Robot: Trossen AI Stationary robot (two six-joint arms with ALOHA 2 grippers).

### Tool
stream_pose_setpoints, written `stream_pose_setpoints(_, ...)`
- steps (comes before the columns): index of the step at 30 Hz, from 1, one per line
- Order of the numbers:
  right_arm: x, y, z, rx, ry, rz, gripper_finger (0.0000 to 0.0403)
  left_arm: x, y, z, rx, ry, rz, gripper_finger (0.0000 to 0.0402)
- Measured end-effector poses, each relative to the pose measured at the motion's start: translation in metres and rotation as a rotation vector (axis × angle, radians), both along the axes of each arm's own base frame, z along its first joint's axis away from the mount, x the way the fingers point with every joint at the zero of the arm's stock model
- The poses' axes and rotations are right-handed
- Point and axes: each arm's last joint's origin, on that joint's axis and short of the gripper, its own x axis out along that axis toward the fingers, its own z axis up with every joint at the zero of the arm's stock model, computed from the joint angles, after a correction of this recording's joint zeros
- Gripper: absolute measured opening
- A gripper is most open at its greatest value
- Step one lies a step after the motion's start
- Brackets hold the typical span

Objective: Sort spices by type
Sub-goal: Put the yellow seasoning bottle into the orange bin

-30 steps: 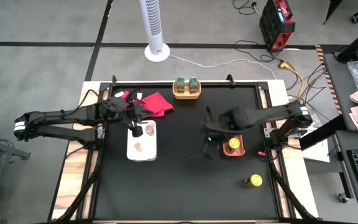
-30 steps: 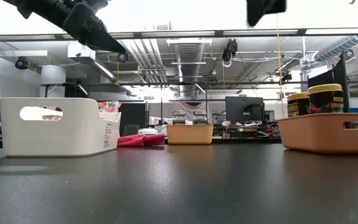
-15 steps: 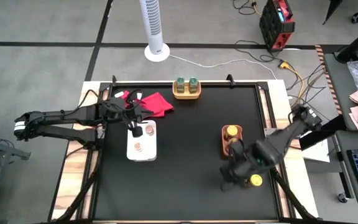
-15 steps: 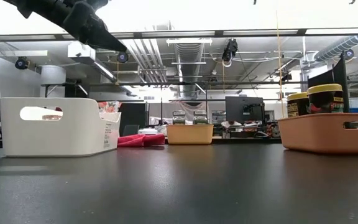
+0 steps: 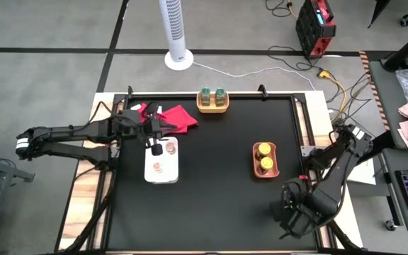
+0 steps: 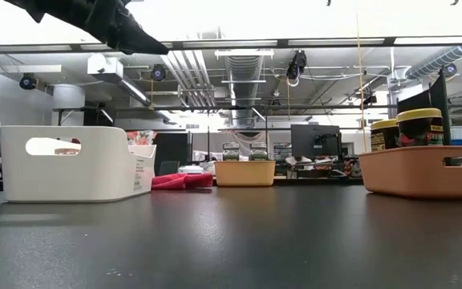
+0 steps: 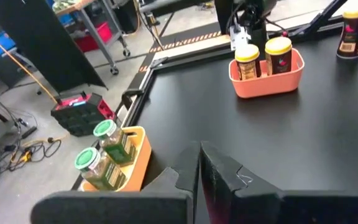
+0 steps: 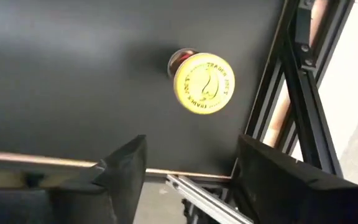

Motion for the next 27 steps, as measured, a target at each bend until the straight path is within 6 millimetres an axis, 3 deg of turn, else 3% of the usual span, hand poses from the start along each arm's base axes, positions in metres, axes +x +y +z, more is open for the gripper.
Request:
stream_pose_setpoints(14,-0.025,-0.029,-0.015,-0.009,-0.015,-0.013,0.0261,0.001,0.0,0.003,0.015,-0.028,-0.004,0.0)
stream_pose_setpoints(20,-0.034,-0.041,-0.033,0.023,-0.103,-0.015,0.0261,0.001,0.0,0.003,0.015,-0.027,-0.004,0.0)
stream_pose_setpoints(27,-0.033,-0.039,-0.055,0.106,-0.171,-0.018,0.0261,0.001,0.0,0.003,0.014,-0.026,-0.004,0.0)
